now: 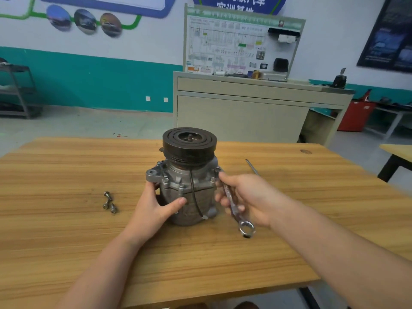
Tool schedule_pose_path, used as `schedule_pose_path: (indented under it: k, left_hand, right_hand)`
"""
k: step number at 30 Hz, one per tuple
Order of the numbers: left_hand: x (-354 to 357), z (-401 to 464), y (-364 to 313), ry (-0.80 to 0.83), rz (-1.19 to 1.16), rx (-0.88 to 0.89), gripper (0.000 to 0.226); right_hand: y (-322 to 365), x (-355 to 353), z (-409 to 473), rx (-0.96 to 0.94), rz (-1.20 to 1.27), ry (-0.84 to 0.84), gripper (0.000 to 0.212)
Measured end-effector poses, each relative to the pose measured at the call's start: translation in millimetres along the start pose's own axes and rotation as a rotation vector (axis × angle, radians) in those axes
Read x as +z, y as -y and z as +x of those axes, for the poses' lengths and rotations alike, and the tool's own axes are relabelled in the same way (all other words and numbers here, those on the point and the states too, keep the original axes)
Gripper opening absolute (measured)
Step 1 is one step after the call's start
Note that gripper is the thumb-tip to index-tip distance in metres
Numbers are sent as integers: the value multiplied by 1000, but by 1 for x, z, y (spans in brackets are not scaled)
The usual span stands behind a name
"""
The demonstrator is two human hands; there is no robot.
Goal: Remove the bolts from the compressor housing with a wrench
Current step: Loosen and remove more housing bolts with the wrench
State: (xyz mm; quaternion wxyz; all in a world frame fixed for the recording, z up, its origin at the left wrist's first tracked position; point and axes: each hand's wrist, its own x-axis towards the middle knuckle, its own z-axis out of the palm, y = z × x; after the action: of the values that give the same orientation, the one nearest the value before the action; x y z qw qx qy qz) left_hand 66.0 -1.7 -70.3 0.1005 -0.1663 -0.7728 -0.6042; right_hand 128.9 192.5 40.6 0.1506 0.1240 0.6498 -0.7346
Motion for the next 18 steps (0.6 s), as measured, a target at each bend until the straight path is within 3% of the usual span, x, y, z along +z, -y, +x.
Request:
schedule_pose_path:
  k: [9, 16, 18]
  left_hand:
    - [2, 0, -1, 1, -23, -22, 71]
    - [2, 0, 1, -8, -31, -8, 82]
    - [2, 0, 1, -9, -27, -12, 81]
  right_hand:
    - [75, -74, 38, 151, -1092, 84, 39]
    - [105, -78, 90, -201, -1440, 171, 30]
    - [109, -83, 85, -238, -1420, 185, 30]
